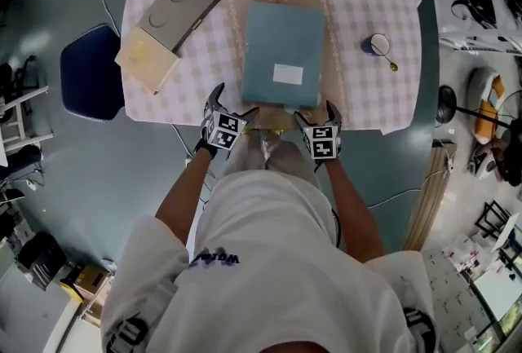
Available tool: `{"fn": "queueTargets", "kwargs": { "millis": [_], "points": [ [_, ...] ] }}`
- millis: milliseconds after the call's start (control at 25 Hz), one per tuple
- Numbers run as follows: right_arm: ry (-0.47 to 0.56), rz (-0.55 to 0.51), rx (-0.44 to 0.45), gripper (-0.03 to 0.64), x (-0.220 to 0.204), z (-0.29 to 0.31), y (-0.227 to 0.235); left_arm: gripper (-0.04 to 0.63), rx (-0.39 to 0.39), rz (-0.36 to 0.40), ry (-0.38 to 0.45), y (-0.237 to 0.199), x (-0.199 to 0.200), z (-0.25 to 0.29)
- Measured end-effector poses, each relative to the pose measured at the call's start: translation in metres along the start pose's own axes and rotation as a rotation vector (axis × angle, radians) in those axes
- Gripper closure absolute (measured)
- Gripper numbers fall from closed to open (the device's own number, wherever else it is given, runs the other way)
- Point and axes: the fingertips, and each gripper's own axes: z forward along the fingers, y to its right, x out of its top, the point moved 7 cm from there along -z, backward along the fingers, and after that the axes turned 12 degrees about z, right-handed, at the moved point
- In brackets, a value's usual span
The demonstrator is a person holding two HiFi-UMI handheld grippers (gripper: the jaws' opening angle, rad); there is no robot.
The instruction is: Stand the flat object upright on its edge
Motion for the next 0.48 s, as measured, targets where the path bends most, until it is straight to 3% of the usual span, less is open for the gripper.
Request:
{"fn": "queueTargets", "kwargs": {
  "millis": [160,480],
  "points": [
    [-0.024,-0.009,-0.022,0.172,-0.009,0.007,0.002,0.071,-0.043,0.062,-0.012,0.004,-0.002,0.01],
    [-0.019,0.001,-0.036,0.259,-0.005,0.017,0.003,0.179,-0.066,0.089,-0.006,0.008,-0.003,0.022]
  ]
}}
